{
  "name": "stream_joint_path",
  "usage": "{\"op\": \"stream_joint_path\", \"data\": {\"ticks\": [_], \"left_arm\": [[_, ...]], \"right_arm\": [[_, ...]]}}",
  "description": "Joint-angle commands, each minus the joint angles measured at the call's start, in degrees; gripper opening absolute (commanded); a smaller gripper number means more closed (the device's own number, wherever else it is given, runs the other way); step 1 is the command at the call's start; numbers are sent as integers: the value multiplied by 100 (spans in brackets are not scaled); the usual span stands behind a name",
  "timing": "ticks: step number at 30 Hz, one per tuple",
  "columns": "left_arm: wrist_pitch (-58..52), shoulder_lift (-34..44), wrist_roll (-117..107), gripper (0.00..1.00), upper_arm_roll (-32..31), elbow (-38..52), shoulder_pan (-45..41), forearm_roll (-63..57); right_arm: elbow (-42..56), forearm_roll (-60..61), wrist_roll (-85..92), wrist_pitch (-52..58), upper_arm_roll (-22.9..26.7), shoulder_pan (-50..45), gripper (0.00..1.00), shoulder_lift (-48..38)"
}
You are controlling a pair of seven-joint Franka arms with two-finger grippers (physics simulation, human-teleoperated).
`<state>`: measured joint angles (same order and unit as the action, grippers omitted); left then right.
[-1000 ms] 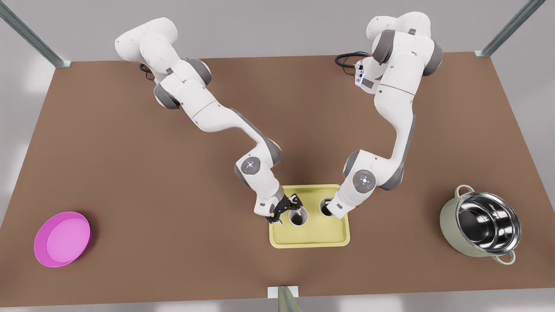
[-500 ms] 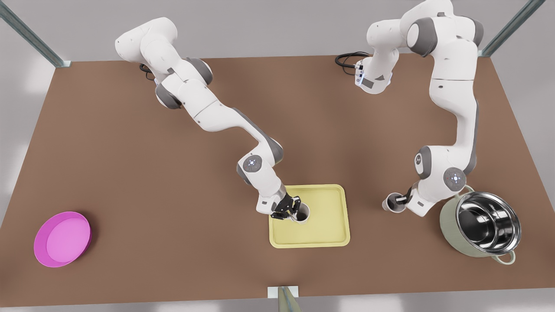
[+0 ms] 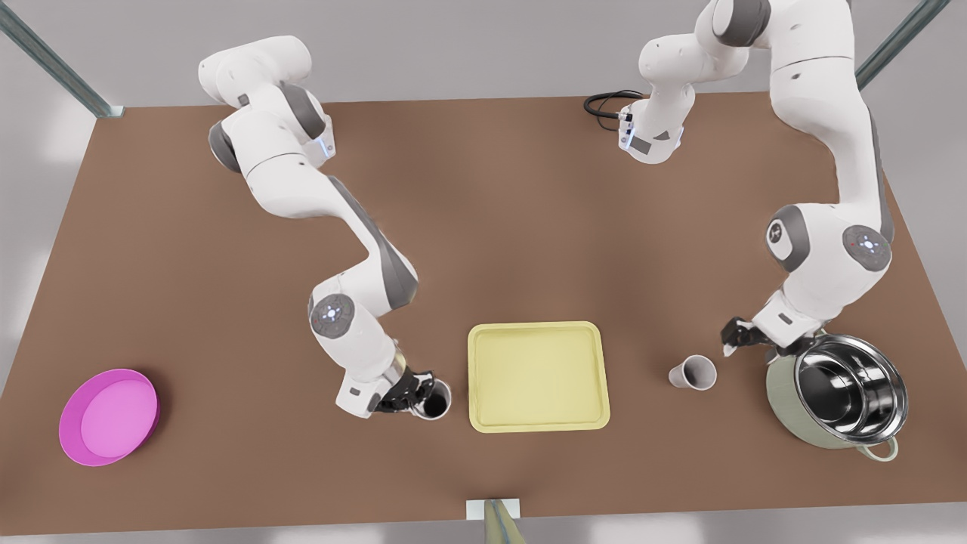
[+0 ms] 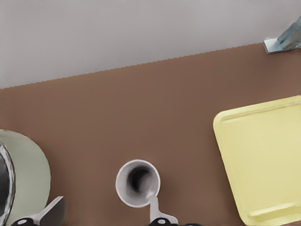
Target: Use the left arm to pick up the white IKEA cup from the tray and place it on the middle-left position; use the right arm to pick up the white IKEA cup from the tray and place it on the middle-right position
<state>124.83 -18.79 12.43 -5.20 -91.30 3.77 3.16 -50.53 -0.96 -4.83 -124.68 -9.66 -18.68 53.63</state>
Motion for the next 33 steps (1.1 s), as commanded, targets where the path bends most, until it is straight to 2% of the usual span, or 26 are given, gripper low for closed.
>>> {"op": "stream_joint_path", "data": {"ticks": [1,2,4,7,8,11,15,21,33], "left_arm": [[-2815,112,-1391,100,-69,631,-34,106],[-2798,349,-1647,100,-78,622,-34,133],[-2006,1228,-1147,100,-78,-248,-34,-104],[-1989,877,-1199,100,-78,182,-52,-43],[-1989,815,-1226,100,-78,209,-78,-25],[-1980,754,-1217,100,-78,209,-78,-25],[-1980,727,-1226,100,-78,209,-78,-26],[-1980,736,-1226,100,-78,209,-87,-52],[-1980,718,-1226,100,-78,200,-87,-78]], "right_arm": [[-10,-115,2205,1068,-150,294,8,-63],[-18,-106,2574,1174,-212,453,8,-116],[-211,-106,3277,1271,-721,1129,8,-107],[-721,-115,4324,1227,-1451,2175,8,-186],[-888,-106,4587,1078,-1539,2360,8,-186],[-1398,-97,5431,296,-1556,2615,8,-204],[-1407,-159,5880,32,-1398,2606,8,-292],[-1398,-343,6433,-1129,-1196,2466,8,-186],[-1495,298,6390,-1076,-1170,2624,8,245]]}}
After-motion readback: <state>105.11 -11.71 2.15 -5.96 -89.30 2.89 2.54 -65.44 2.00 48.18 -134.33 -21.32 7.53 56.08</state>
